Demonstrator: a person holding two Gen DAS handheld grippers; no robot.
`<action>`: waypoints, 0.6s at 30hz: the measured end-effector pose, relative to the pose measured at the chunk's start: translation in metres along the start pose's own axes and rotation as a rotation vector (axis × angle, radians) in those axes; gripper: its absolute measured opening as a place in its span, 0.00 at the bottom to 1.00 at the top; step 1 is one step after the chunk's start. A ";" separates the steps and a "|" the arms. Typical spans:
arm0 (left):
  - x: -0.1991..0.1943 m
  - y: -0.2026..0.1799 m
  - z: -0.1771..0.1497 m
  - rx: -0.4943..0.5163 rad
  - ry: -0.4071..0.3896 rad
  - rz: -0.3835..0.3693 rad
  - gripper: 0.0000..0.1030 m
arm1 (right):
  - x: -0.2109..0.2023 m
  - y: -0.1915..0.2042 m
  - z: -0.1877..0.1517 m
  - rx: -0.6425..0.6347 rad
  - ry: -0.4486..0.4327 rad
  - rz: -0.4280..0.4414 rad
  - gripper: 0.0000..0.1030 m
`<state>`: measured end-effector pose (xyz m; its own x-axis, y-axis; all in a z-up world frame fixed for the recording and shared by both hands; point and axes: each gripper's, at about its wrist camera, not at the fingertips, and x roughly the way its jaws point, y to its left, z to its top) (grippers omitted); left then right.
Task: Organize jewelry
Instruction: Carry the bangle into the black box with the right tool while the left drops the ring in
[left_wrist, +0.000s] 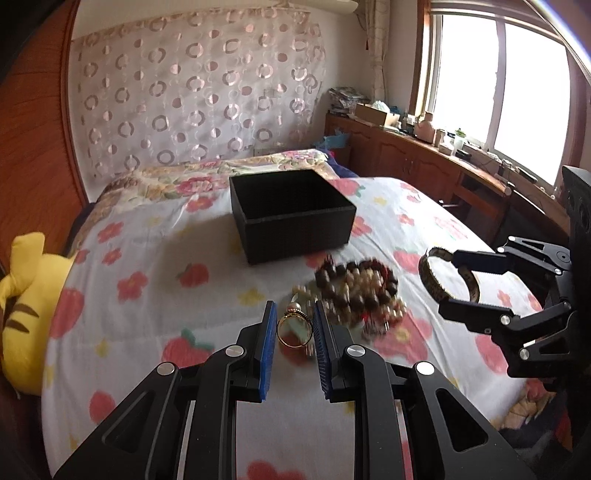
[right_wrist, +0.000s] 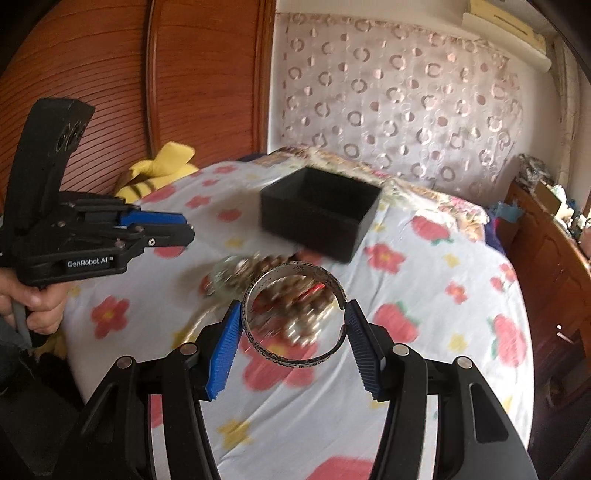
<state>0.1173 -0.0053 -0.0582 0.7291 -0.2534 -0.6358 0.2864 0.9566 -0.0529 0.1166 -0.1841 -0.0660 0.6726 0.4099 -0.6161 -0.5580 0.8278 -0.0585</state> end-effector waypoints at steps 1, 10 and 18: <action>0.003 0.001 0.005 -0.002 -0.002 0.002 0.18 | 0.001 -0.003 0.004 -0.001 -0.006 -0.005 0.57; 0.026 0.003 0.048 0.009 -0.024 0.019 0.18 | 0.019 -0.033 0.033 0.022 -0.036 -0.034 0.57; 0.071 0.017 0.083 -0.023 0.024 0.036 0.18 | 0.040 -0.047 0.055 0.018 -0.035 -0.036 0.57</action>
<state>0.2256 -0.0190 -0.0405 0.7233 -0.2155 -0.6560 0.2458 0.9682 -0.0470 0.1965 -0.1850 -0.0448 0.7089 0.3929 -0.5857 -0.5245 0.8489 -0.0655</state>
